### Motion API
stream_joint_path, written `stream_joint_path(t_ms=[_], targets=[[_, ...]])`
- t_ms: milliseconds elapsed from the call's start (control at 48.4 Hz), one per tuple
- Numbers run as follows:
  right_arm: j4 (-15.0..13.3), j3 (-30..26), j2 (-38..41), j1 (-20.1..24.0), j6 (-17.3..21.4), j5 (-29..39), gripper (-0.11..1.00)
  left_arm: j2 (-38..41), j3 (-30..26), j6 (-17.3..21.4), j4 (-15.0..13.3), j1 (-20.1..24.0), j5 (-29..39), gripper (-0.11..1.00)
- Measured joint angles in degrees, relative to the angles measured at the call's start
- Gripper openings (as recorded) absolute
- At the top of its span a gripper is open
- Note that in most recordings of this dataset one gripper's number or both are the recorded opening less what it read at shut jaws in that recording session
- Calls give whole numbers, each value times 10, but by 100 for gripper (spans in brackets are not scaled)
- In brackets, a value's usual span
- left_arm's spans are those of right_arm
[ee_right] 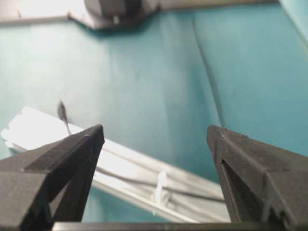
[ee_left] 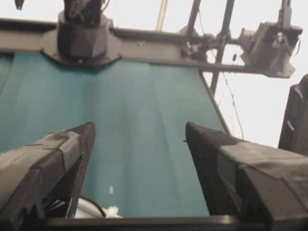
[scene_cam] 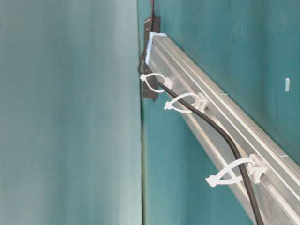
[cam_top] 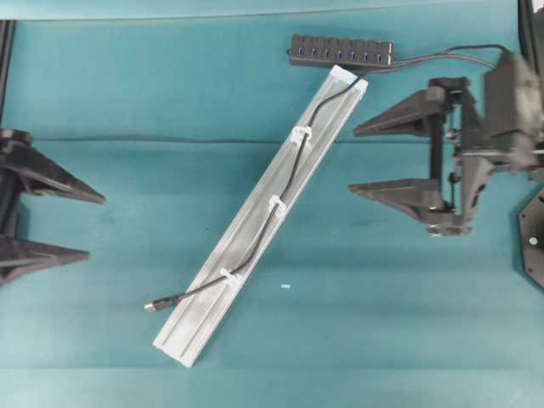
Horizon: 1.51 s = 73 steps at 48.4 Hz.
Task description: Pass the USB cable through three rings with both arms.
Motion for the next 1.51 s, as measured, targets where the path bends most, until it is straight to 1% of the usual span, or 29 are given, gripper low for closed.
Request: stream_joint_path(t_ms=[269, 723, 930, 1054, 1158, 1509], targets=[[0, 10, -18, 0, 21, -4, 87, -13, 0, 0, 0, 9, 0, 84], [3, 11, -20, 4, 26, -18, 87, -19, -1, -1, 0, 10, 0, 84], [8, 11, -19, 4, 32, -47, 87, -20, 0, -1, 0, 10, -3, 84], [8, 13, -18, 4, 45, -50, 87, -18, 0, 1, 0, 9, -18, 84], [9, 16, -18, 4, 47, -52, 87, -18, -1, 1, 0, 10, -35, 84], [9, 15, -15, 5, 49, -67, 87, -19, 0, 2, 0, 14, -40, 84]])
